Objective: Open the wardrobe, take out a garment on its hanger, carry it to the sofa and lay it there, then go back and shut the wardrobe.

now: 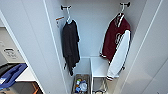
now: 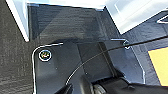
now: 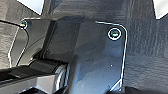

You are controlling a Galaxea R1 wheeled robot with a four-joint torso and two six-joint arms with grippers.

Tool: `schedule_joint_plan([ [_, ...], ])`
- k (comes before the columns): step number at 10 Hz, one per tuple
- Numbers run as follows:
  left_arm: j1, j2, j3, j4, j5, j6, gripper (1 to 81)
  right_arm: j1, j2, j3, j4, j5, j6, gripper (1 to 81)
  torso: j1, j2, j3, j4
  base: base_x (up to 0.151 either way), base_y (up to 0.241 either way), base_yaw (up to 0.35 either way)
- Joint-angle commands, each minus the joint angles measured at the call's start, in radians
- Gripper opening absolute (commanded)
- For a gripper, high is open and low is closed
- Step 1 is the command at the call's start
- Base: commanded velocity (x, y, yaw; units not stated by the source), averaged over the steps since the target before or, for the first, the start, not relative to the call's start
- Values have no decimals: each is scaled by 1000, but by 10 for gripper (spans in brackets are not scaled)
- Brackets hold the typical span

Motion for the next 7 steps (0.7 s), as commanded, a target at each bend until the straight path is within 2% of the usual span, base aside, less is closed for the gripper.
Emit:
schedule_joint_plan([
  [1,-38,-12,-2,4,50,1,811,-11,3,10,132,-18,2,811,0,0,0,0,0,0,0],
  [3,-13,0,-2,3,52,-2,811,-14,21,-4,157,-46,-13,811,0,0,0,0,0,0,0],
  [4,4,8,-2,3,52,-2,811,-20,29,-18,213,-51,-56,811,0,0,0,0,0,0,0],
  [5,20,11,0,3,52,-2,811,-23,41,-25,292,-63,-166,811,0,0,0,0,0,0,0],
  [7,39,15,-2,3,52,-2,811,-18,49,-18,634,-70,-579,811,0,0,0,0,0,0,0],
])
